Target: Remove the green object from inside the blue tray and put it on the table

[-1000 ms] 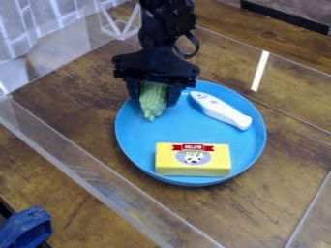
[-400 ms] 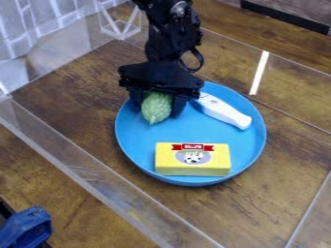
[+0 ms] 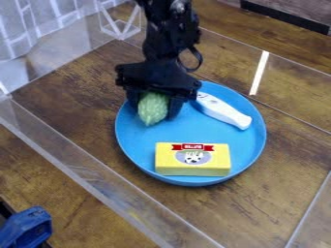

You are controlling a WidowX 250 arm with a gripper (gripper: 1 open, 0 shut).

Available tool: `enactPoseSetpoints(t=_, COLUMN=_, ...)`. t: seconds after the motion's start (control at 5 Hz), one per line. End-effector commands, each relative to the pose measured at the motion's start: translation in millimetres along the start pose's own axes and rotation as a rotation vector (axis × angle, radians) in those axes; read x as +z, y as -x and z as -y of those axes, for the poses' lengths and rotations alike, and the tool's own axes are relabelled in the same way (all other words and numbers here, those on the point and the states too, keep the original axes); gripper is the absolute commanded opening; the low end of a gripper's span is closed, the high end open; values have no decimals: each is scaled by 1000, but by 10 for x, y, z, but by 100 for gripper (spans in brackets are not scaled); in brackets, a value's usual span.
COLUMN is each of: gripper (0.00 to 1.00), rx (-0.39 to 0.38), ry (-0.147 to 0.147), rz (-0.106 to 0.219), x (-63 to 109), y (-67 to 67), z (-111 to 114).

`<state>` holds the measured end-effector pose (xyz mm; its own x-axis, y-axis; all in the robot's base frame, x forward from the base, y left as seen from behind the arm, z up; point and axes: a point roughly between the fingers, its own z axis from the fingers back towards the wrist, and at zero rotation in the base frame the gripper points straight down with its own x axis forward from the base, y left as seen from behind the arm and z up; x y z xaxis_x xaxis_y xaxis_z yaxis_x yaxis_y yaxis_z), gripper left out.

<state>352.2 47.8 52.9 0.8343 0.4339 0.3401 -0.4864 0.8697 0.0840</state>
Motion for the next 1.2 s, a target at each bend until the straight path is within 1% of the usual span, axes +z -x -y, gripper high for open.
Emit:
enactPoseSetpoints(t=0.0, gripper=0, rx=37, ry=27, rz=92, x=461, y=-280, z=-112)
enactPoseSetpoints(t=0.2, gripper=0, rx=67, ry=23, rz=127, x=723, y=-435, z=-301)
enactPoseSetpoints(t=0.4, gripper=0, rx=95, ry=2, rz=152, x=868, y=-618, z=-619)
enactPoseSetpoints(t=0.6, gripper=0, rx=126, ry=-16, rz=162, x=898, y=-643, z=-886)
enactPoseSetpoints(t=0.8, gripper=0, rx=187, ry=-40, rz=167, x=889, y=-569, z=-1093)
enactPoseSetpoints(t=1.0, gripper=0, rx=221, ry=-30, rz=161, x=766, y=-498, z=-1294)
